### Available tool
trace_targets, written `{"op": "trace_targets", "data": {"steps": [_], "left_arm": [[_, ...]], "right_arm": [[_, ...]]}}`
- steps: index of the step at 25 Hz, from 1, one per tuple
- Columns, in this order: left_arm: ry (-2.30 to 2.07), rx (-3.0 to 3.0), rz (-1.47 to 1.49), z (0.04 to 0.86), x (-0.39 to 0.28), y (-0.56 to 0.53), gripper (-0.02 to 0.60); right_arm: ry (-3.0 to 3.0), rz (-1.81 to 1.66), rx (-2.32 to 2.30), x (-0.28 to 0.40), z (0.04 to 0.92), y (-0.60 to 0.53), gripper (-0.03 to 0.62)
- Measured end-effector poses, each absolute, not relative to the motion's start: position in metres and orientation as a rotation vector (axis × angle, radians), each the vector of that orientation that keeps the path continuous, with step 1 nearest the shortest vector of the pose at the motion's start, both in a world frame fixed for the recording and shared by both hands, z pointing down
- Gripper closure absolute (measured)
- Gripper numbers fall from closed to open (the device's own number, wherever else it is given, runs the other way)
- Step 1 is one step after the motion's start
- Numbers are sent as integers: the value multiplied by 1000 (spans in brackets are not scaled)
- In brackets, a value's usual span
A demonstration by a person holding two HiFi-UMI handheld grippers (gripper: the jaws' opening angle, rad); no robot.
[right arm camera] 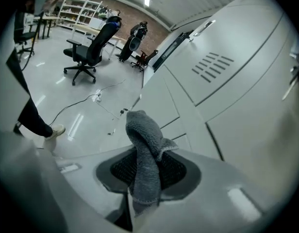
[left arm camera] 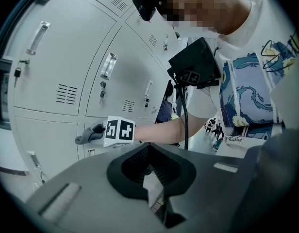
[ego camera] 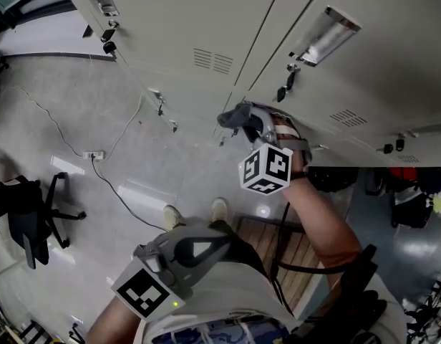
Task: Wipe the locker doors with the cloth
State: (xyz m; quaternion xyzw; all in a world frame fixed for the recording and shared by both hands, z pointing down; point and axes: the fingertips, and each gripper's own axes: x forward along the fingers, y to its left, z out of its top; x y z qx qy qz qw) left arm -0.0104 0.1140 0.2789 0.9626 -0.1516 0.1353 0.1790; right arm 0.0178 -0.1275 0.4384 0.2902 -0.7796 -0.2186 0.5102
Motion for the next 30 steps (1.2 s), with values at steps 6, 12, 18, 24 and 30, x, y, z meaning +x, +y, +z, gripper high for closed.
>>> {"op": "trace_targets", "data": {"steps": [6, 12, 18, 24, 30], "left_arm": [[-470, 2693, 397, 285, -17, 112, 578], [-484, 2680, 388, 289, -15, 108, 578], [-487, 2664, 392, 295, -13, 106, 578], [-499, 2652, 402, 299, -14, 104, 578], [-492, 2649, 406, 302, -13, 107, 578]], "right_arm": [[-1876, -423, 640, 25, 494, -125, 484], [-1873, -349, 605, 30, 533, -123, 484], [-1886, -332, 557, 24, 558, -121, 484], [-1883, -248, 521, 26, 588, -121, 484], [-1898, -239, 538, 28, 592, -119, 484]]}}
